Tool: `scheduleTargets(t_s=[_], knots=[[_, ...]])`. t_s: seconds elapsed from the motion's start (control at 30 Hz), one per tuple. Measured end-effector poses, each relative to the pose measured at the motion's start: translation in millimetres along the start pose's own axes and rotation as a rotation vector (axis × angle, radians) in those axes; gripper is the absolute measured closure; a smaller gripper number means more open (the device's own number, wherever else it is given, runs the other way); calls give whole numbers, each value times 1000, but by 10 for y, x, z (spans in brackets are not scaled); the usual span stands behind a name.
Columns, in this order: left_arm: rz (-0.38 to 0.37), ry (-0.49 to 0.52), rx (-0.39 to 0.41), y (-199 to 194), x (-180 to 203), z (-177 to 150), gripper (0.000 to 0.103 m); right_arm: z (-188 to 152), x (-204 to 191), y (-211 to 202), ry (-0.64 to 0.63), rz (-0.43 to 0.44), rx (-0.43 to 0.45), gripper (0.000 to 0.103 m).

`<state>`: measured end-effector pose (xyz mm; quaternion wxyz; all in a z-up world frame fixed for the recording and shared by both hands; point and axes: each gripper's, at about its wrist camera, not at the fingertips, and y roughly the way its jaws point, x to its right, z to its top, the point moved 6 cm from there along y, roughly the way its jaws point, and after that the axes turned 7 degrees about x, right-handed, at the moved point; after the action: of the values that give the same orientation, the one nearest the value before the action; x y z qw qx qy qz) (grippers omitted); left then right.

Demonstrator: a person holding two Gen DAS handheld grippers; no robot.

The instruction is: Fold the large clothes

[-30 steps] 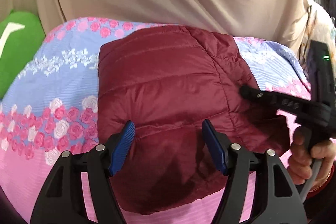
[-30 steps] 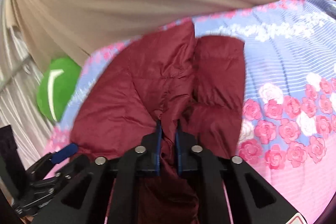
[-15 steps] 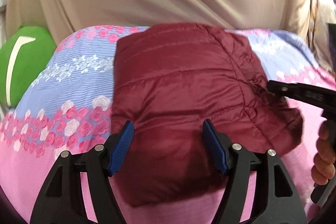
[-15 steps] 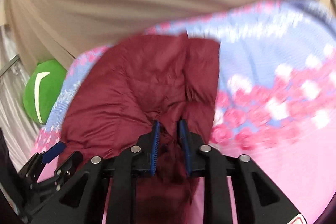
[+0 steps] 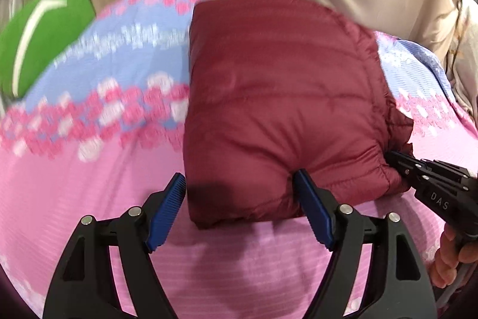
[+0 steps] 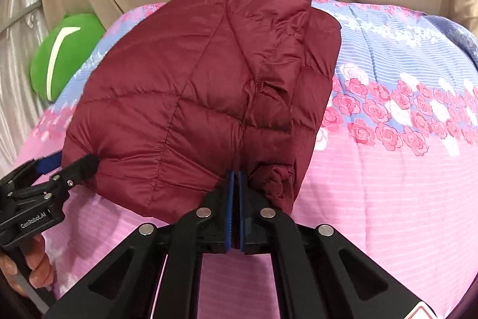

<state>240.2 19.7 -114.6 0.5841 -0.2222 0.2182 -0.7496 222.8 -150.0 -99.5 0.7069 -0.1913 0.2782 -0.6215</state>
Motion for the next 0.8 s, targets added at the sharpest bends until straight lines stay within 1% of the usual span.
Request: scheduleTargets(t_s=[0.1,0.2,0.27,0.3,0.33,0.37,0.4,0.43,0.47,0.57,0.63,0.67,0.73,0.8], knots=[[-3,-32,-16,50,-44,-29,26,18,-5,6,5,-8,-2,103],[17,-40,-4,-24,-43,-63,26,9,3,-192,56,-26,15,100],[30,-41,-8,-99,-13,-123,25,-2,-33,-360,55,-42,34,86],[37,-39,-13,-139,9,-165,25,-36,-56,-467,53,-56,43,83],[42,-34,-16,-173,36,-199,24,-73,-67,-543,55,-66,48,76],[50,-28,-18,-217,69,-249,22,-145,-81,-632,60,-73,55,70],[54,-27,-20,-249,94,-288,18,-200,-83,-674,63,-83,56,67],[58,-28,-21,-282,115,-326,15,-268,-76,-708,62,-100,56,61],[62,-33,-20,-315,133,-364,14,-326,-66,-730,58,-121,54,59],[76,-53,-24,-413,171,-483,13,-562,-46,-765,48,-172,37,52],[96,-57,-21,-468,186,-546,13,-708,-25,-740,54,-189,2,50],[103,-54,-20,-491,205,-571,13,-740,-22,-723,60,-188,-16,48],[118,-37,-14,-547,257,-626,13,-749,-19,-761,64,-187,0,43],[140,-9,-4,-589,313,-652,11,-759,-28,-786,58,-200,11,41]])
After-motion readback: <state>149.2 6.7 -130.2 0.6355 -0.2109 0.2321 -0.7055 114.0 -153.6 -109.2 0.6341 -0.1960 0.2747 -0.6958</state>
